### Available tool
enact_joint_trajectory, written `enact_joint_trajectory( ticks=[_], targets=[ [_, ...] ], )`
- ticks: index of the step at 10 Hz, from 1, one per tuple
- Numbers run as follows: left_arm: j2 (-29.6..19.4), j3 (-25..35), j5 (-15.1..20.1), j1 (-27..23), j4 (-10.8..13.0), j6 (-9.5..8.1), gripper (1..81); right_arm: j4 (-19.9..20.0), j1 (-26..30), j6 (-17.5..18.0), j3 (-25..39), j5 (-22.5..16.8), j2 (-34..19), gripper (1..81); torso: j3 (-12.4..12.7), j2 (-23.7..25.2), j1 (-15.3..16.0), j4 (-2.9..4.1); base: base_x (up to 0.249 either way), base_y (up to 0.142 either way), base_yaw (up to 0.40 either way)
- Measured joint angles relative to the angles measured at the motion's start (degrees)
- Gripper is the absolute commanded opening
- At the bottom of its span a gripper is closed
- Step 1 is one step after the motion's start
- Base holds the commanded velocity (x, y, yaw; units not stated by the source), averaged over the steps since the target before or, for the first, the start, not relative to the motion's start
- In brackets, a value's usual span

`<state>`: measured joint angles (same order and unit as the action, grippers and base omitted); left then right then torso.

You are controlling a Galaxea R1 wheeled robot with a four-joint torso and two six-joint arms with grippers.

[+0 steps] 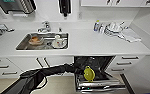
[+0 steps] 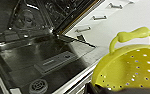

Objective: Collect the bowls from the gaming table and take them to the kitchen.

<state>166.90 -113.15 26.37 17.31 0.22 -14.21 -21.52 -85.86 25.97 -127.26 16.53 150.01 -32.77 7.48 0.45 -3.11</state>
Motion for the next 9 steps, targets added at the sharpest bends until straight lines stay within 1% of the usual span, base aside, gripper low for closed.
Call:
enact_joint_trajectory(
  ticks=[3,4,5,6,7,8,9],
  targets=[
    [6.3,-4.6,0.7,-1.4,0.0,0.0,1.0,0.0,0.0,0.0,0.0,0.0,0.0,1.0,0.0,0.0,0.0,0.0,0.0,0.0,0.0],
    [8.1,-5.3,0.7,-2.2,0.0,0.0,1.0,0.0,0.0,0.0,0.0,0.0,0.1,1.0,0.0,0.0,0.0,0.0,0.0,0.0,0.0],
    [8.9,-5.4,0.8,-3.2,0.0,0.0,1.0,0.0,0.0,0.0,0.0,0.0,0.1,1.0,0.0,0.0,0.0,0.0,0.0,0.0,0.0],
    [9.3,-6.0,1.9,-4.5,0.0,-0.17,1.0,0.0,0.0,0.0,0.0,0.0,0.2,1.0,0.0,0.0,0.0,0.0,0.0,0.0,0.0],
    [9.3,-6.6,2.1,-5.9,0.0,-0.77,1.0,0.0,0.0,0.0,0.0,0.0,0.4,1.0,0.0,0.0,0.0,0.0,0.0,0.0,0.0],
    [9.3,-7.7,2.1,-7.1,0.0,-1.02,81.1,0.0,0.0,0.0,0.0,0.0,0.5,1.0,0.0,0.0,0.0,0.0,0.0,0.0,0.0],
    [9.0,-8.2,2.2,-7.4,0.2,-1.72,81.1,0.0,0.0,0.0,0.0,0.0,0.5,1.0,0.0,0.0,0.0,0.0,0.0,0.0,0.0]
  ],
)
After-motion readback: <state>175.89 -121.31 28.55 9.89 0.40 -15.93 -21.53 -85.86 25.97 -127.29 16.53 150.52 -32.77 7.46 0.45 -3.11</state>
